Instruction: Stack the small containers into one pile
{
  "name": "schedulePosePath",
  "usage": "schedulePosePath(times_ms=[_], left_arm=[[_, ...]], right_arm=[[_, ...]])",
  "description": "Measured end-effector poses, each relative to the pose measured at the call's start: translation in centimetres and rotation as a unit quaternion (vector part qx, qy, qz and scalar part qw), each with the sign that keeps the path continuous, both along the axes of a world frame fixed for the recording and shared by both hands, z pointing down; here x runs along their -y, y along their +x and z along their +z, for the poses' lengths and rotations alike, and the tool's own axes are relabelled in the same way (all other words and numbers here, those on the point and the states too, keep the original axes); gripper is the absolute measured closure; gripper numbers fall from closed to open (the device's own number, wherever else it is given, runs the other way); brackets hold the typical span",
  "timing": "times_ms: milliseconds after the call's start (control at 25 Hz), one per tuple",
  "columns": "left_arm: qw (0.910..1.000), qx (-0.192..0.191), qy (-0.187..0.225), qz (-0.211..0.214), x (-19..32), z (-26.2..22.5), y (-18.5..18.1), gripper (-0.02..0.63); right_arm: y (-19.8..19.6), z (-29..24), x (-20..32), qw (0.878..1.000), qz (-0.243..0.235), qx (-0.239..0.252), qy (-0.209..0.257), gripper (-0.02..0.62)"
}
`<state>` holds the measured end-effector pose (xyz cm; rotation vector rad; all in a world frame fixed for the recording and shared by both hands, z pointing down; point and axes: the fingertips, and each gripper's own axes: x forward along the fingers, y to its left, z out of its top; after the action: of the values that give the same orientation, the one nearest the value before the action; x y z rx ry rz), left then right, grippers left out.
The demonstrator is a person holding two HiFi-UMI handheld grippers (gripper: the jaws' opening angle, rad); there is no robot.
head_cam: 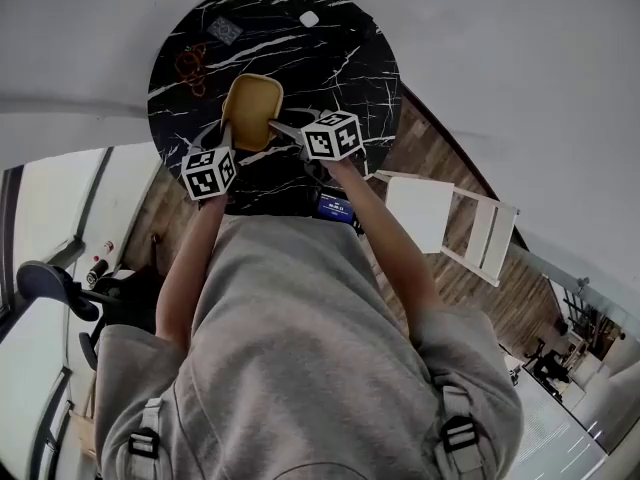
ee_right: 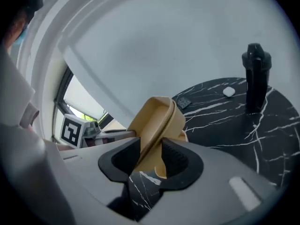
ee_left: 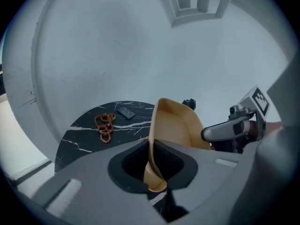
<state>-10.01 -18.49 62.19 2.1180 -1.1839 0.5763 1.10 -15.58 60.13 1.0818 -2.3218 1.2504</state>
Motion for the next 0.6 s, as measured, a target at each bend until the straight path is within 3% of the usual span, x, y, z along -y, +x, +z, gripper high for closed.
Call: schedulePosePath(times_ms=[80, 160, 240, 320, 440, 600], left_arm=[[0.9997, -0.01, 0.001, 0.023, 0.2, -0.1, 0.4, 0.575], [0.9948, -0.047, -0.019, 0.089, -0.7, 0.1, 1.6, 0.548], [0.9799, -0.111, -0.056, 0.156, -2.3, 0.0, 2.7, 0.502], [0.9712, -0.143, -0.071, 0.177, -3.1, -0.1, 2.1, 0.5], [0.9738, -0.105, -0.051, 0.195, -2.9, 0.9, -0.2, 0.502], [0.9687, -0.075, -0.052, 0.231, -2.9, 2.2, -2.3, 0.503]], right_arm=[[0.0, 0.5, 1.0, 0.999, 0.037, 0.016, -0.021, 0.471], [1.1, 1.3, 2.1, 0.997, 0.073, 0.0, -0.034, 0.536], [2.6, 2.5, 2.4, 0.994, 0.086, -0.056, -0.046, 0.559], [3.6, 3.8, 2.0, 0.988, 0.079, -0.116, -0.07, 0.558], [3.6, 6.0, 0.9, 0.979, 0.053, -0.157, -0.118, 0.557], [1.7, 8.7, 0.4, 0.974, 0.038, -0.157, -0.162, 0.557]])
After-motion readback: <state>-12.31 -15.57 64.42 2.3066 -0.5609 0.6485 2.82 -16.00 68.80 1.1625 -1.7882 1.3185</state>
